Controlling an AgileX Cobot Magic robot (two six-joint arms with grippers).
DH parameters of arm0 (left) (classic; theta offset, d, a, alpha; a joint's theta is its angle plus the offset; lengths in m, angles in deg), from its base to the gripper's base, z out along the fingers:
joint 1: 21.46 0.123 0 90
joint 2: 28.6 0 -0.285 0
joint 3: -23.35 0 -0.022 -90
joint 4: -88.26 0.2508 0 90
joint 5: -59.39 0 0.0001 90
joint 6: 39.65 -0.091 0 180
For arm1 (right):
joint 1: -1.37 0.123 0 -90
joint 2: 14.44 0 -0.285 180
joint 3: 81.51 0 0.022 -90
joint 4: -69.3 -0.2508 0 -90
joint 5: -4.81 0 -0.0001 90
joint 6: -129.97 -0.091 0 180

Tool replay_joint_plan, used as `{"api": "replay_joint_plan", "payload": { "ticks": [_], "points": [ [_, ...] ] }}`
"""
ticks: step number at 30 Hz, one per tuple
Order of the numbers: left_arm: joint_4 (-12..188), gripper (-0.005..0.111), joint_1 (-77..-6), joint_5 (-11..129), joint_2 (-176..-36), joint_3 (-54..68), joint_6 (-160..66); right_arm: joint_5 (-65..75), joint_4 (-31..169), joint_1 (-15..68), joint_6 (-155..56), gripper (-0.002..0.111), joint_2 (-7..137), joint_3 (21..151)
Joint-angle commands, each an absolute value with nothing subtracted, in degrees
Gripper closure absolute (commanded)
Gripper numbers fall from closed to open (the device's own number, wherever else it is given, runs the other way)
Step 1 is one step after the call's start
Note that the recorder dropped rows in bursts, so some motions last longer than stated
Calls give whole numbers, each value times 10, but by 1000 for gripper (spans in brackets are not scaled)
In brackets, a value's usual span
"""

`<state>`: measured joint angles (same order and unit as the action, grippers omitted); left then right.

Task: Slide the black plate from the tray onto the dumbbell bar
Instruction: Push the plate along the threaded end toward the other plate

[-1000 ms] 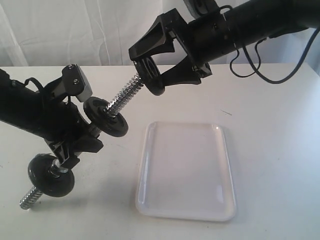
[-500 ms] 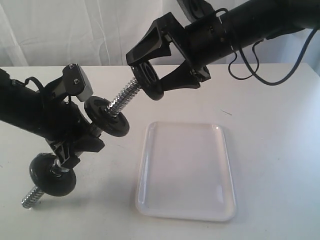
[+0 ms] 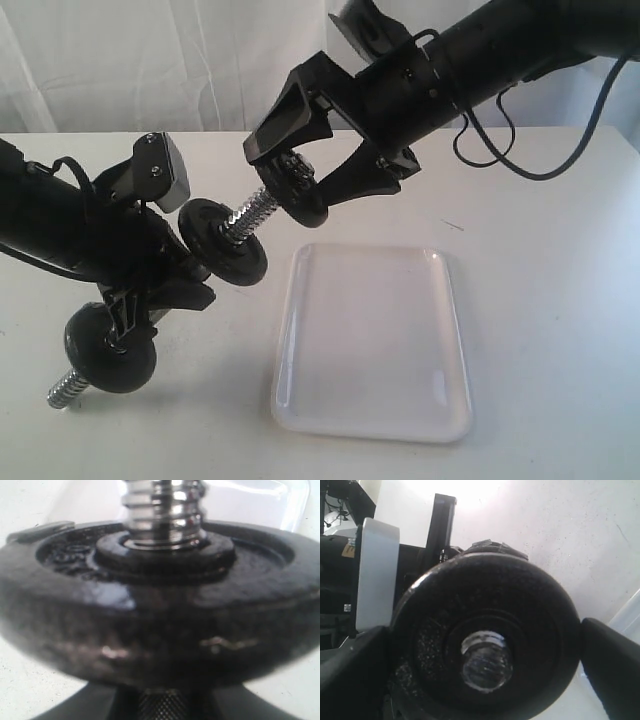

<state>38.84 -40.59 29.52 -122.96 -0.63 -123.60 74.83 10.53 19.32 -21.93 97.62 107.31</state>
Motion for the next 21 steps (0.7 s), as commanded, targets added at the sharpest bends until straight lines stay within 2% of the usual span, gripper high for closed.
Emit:
{"api": "replay_joint_plan", "payload": {
  "ticks": [1,21],
  "points": [
    [283,107,-406,282,-1197,15,-1240,748,105,205,-219,108,969,1072],
    [283,107,-406,279,-1197,15,-1240,748,120,209,-233,108,969,1072]
  ]
}}
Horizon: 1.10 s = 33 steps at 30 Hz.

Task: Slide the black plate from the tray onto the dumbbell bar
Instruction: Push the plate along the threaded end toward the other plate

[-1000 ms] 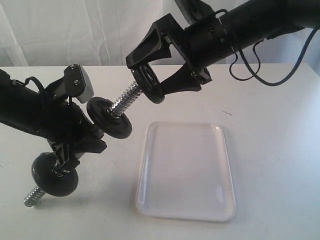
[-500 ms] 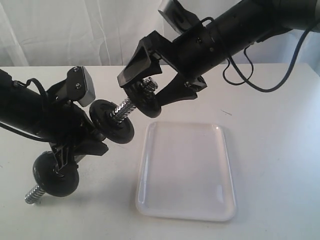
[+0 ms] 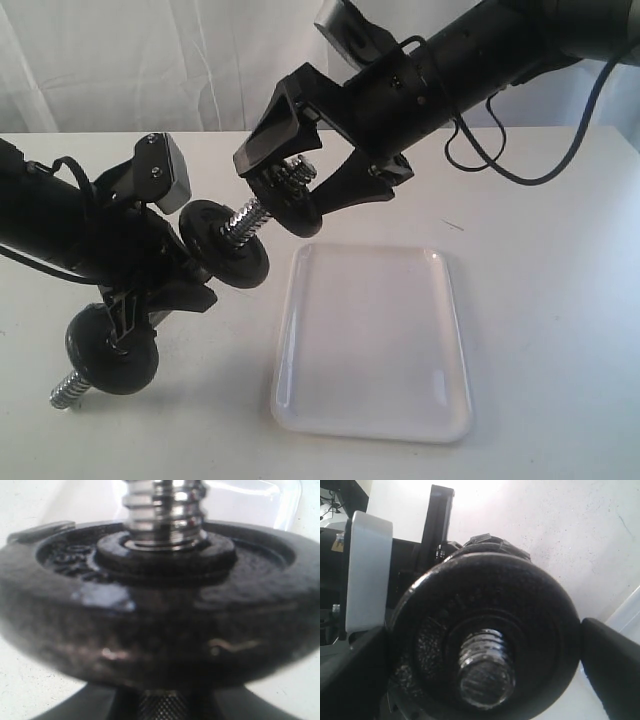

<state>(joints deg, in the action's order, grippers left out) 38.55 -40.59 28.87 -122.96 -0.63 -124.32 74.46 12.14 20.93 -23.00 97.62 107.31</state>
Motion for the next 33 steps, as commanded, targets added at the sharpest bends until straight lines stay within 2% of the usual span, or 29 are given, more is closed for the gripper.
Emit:
{"api": "replay_joint_plan", "payload": {
  "ticks": [1,21,23,25,30,33],
  "points": [
    [283,107,-406,279,-1197,15,-1240,748,127,210,-235,108,969,1072],
    [283,107,-406,277,-1197,15,-1240,748,151,232,-221,106,969,1072],
    [283,107,-406,277,-1197,15,-1240,748,151,232,-218,99,969,1072],
    [283,107,-406,277,-1197,15,-1240,748,151,232,-218,87,969,1072],
    [283,107,-406,277,-1197,15,-1240,748,151,232,-216,47,969,1072],
    [283,107,-406,277,-1197,15,-1240,748,151,232,-216,37,969,1072]
  ]
}}
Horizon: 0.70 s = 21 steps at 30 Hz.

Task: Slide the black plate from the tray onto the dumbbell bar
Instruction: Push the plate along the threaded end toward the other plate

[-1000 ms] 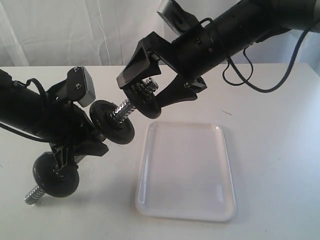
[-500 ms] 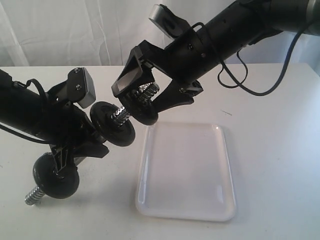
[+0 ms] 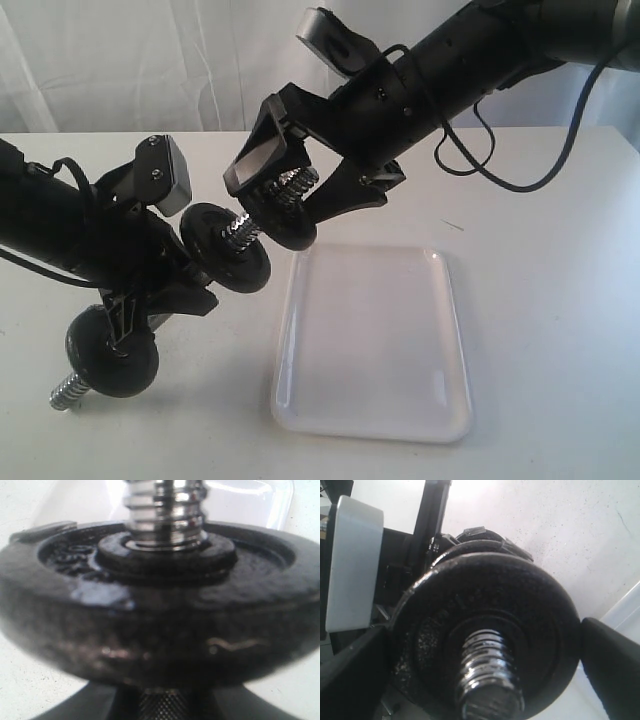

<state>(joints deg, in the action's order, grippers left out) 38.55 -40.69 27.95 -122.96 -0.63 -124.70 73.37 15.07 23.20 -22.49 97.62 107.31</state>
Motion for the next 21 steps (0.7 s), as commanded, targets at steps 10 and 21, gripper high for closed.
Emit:
{"api": "replay_joint_plan", "payload": {
  "ticks": [10,21],
  "points": [
    [283,107,-406,277,-1197,15,-1240,748,151,232,-216,37,969,1072],
    [283,107,-406,278,-1197,15,-1240,748,148,232,-203,38,969,1072]
  ]
}}
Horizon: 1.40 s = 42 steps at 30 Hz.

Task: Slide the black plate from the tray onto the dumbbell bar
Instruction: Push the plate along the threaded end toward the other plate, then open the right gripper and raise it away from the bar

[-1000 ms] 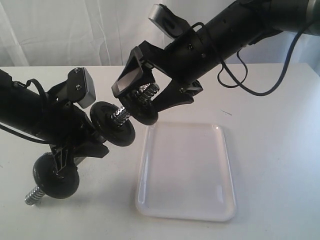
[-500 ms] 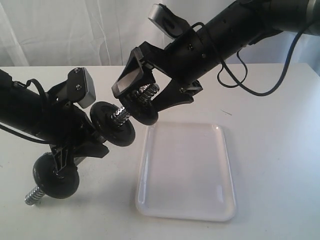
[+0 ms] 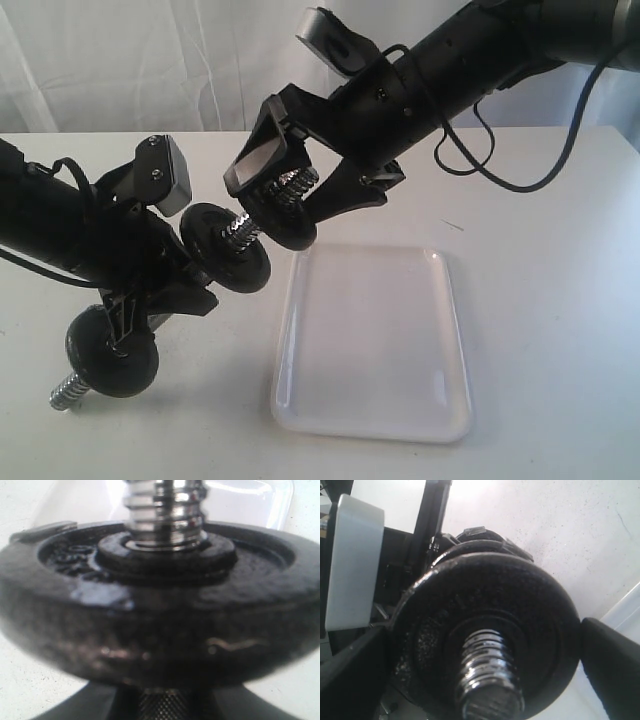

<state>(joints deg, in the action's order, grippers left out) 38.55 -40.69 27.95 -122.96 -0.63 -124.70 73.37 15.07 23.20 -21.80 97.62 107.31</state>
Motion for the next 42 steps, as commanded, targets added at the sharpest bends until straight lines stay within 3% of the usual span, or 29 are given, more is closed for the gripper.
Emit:
{"api": "replay_joint_plan", "payload": {
  "ticks": [1,14,20,28,35,42],
  "points": [
    [283,107,-406,278,-1197,15,-1240,748,148,232,-203,38,969,1072],
    [283,107,-406,278,-1197,15,-1240,748,148,232,-203,38,969,1072],
    [283,107,-406,278,-1197,15,-1240,748,148,232,-220,28,969,1072],
    [283,107,-406,278,-1197,15,-1240,748,148,232,-218,28,969,1072],
    [283,107,-406,278,-1197,15,-1240,748,148,232,-218,3,969,1072],
    [284,107,-406,278,-1197,15,-1240,748,150,232,-209,3,969,1072]
  ]
}}
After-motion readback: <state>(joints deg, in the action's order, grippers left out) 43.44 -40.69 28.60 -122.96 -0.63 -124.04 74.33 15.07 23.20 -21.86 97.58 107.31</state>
